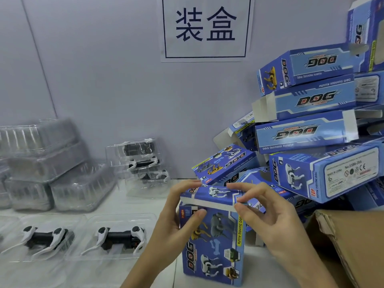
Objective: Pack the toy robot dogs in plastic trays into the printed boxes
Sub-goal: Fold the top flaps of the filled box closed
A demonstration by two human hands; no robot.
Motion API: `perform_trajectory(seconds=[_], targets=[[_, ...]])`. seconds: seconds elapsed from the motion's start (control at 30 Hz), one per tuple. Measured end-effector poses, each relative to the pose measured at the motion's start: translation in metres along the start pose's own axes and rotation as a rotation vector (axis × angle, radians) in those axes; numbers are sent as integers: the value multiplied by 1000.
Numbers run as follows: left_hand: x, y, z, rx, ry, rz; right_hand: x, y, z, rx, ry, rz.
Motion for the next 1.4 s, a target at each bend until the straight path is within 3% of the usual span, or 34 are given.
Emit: perform_trajectory(seconds=[0.17, 0.37, 0.53, 1.1, 1.4], targets=[[2, -5, -4, -163, -83, -42, 1, 3, 5, 27, 58, -66], [2, 6, -5, 23, -10, -149, 1, -5, 11, 35, 68, -46], [3, -3, -2, -11, -3, -77, 2, 2, 4, 10, 10, -16], [4, -2, -1, 159, 24, -81, 5, 2, 5, 10, -21, 46], [3, 11, -14, 11, -64, -63, 5, -1, 5, 32, -46, 76]])
Point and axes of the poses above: each hand's wrist, its own x-axis away from the middle knuckle, its own y-axis out of the back of the hand, z = x × y, the point moved 10 cm from there along -x, towards the middle knuckle, and after that the axes turned 5 degrees about -x, right-handed, at the moved point
